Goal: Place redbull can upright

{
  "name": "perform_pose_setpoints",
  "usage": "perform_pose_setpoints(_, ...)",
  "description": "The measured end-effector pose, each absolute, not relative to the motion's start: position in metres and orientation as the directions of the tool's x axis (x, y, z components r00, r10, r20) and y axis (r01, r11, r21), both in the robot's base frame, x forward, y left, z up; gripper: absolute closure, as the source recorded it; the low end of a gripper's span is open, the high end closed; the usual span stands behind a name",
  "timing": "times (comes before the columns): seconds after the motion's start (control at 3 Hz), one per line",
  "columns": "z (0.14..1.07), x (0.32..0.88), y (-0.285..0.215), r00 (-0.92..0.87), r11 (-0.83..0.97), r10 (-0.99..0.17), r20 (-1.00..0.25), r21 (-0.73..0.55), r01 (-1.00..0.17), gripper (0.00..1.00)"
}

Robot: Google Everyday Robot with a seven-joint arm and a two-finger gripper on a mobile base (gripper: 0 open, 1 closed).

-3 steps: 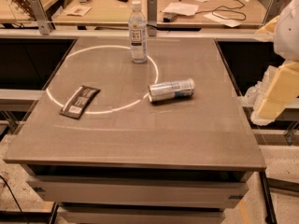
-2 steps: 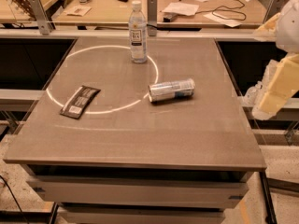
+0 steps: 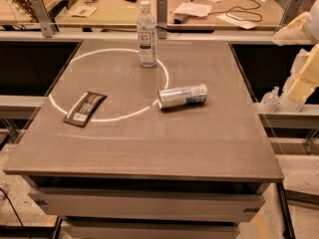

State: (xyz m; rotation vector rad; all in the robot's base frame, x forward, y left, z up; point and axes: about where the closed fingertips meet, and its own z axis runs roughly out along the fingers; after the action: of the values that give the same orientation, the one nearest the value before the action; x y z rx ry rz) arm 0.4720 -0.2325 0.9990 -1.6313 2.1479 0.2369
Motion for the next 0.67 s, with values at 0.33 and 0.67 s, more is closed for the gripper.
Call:
perform_pose_setpoints(0.33, 1.004, 0.477, -0.215, -0.159, 0.258, -0.873, -0.461, -0.160, -0.953, 0.00)
perform_pose_setpoints(0.67, 0.976, 0.469, -0.195, -0.112, 0.194, -0.916, -0.386, -0.182, -0.964, 0.00)
